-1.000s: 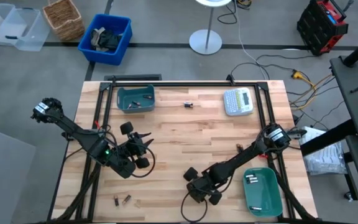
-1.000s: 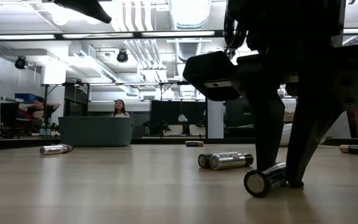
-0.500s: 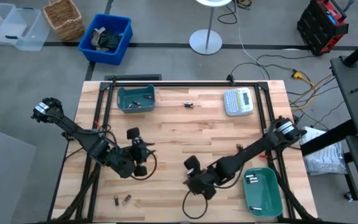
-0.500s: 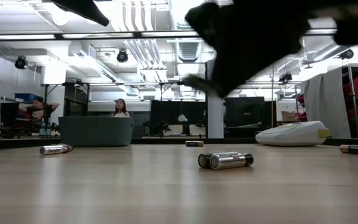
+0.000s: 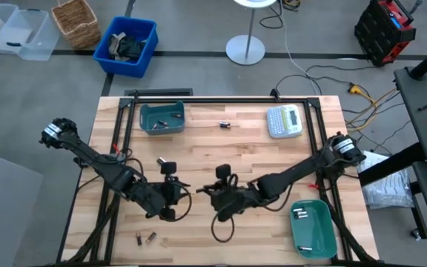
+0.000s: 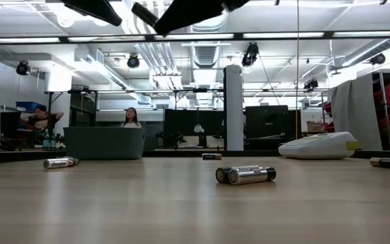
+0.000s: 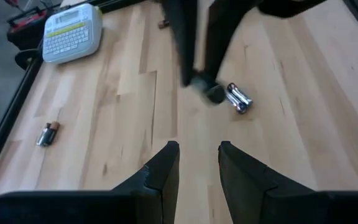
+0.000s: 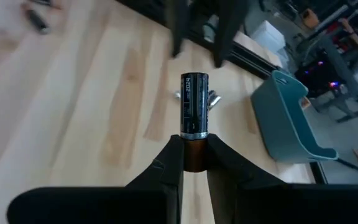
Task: Sort batteries
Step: Put the black battery into the blue bin
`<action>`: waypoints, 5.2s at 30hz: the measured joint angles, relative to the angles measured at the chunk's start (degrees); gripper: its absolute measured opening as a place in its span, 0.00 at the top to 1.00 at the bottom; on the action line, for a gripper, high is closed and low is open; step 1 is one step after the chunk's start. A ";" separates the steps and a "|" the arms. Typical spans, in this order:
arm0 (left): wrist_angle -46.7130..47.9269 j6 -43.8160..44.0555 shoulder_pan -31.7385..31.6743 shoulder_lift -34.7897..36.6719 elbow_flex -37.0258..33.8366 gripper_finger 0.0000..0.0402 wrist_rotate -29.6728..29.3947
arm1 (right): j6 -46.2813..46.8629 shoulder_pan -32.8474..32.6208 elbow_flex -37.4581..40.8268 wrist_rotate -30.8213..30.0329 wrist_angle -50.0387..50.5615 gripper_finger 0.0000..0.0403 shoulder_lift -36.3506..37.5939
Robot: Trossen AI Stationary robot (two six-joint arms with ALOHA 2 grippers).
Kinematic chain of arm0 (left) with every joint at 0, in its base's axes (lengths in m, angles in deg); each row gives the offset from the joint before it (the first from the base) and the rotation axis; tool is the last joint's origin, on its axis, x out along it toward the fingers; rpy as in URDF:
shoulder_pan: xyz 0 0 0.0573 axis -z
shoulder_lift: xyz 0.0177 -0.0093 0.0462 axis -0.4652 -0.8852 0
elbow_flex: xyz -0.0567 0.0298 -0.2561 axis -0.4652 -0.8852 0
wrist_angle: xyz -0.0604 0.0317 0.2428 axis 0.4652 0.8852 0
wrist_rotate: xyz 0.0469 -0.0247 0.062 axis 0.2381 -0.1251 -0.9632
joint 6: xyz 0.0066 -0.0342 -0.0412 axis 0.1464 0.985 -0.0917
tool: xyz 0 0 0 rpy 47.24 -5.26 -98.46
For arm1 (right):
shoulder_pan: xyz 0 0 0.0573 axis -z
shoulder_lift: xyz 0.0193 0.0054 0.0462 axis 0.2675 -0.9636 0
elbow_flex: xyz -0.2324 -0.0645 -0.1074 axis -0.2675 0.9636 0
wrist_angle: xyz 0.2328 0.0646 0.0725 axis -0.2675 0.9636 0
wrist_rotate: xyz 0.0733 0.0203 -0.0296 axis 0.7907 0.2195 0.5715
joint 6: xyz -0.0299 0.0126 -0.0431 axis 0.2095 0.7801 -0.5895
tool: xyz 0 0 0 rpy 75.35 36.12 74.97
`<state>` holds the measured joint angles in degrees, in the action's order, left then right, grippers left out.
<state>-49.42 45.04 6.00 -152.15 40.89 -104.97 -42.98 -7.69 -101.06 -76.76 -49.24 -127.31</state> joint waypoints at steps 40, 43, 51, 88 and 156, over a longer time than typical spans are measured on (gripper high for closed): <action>-5.36 1.77 -0.35 -0.39 0.48 0.75 -10.93 | -8.47 3.93 0.57 0.29 -12.58 0.91 0.00; -5.38 1.97 -0.35 -0.39 0.48 0.73 -10.93 | -8.46 3.93 0.57 0.23 -12.60 0.91 0.00; -5.51 1.52 -0.35 -0.39 0.48 0.69 -11.08 | -8.46 4.00 0.57 0.15 -12.56 0.91 0.00; -6.65 0.97 -0.59 -0.48 0.33 0.93 -12.53 | -9.77 4.13 0.57 -0.09 -12.56 0.91 0.00; 16.96 -23.06 -86.13 -6.25 -1.53 0.93 35.97 | 12.22 28.13 6.21 13.39 21.76 0.69 17.64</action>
<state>-32.46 21.98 -80.14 -158.40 39.36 -69.00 -30.76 20.44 -94.86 -63.37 -27.48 -109.67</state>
